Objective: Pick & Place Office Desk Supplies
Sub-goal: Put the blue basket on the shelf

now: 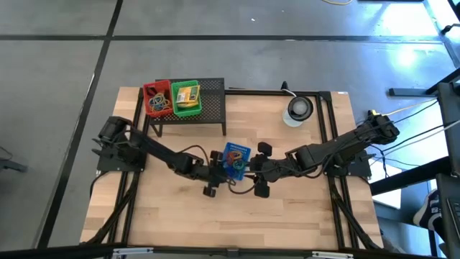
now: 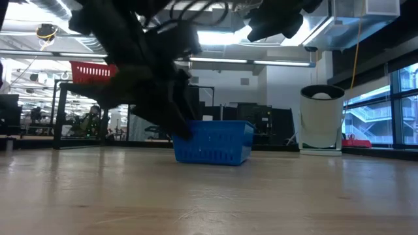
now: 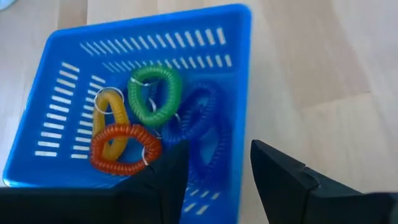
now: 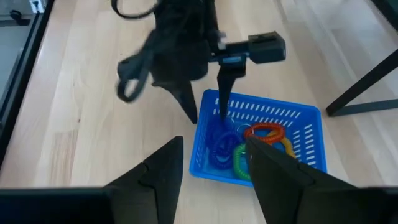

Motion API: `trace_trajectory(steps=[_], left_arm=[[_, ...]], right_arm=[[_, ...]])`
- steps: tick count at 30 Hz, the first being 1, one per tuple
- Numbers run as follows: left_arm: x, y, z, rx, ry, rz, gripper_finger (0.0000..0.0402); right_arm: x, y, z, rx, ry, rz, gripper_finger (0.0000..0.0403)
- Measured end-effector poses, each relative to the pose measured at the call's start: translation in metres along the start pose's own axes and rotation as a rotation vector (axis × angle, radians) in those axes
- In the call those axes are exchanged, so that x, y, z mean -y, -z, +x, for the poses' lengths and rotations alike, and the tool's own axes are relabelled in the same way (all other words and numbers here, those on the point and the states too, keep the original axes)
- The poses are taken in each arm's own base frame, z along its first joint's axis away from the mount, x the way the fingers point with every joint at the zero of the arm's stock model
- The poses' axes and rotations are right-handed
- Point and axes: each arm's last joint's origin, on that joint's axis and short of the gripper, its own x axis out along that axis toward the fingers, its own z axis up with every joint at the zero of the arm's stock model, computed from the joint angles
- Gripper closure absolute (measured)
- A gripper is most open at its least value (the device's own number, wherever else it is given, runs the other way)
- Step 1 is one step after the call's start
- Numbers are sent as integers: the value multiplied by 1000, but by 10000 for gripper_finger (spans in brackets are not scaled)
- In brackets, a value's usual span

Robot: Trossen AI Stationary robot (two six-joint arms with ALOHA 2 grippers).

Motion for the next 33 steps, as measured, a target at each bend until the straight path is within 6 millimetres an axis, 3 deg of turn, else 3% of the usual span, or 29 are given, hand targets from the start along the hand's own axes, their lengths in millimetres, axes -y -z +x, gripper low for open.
trace_trajectory(steps=[6, 14, 19, 25, 33], left_arm=[[-3, 3, 5, -17, 32, 11, 271], [2, 2, 4, 4, 154, 89, 385], [3, 0, 1, 14, 147, 93, 398], [-2, -19, -26, 51, 133, 96, 399], [-31, -42, -75, 122, -6, 103, 398]], right_arm=[[0, 0, 0, 3, 5, 1, 229], [0, 0, 0, 6, 17, -19, 229], [1, 0, 0, 7, 22, -19, 229], [1, 0, 0, 5, 21, 3, 229], [-2, 1, -3, 2, 12, -4, 229]])
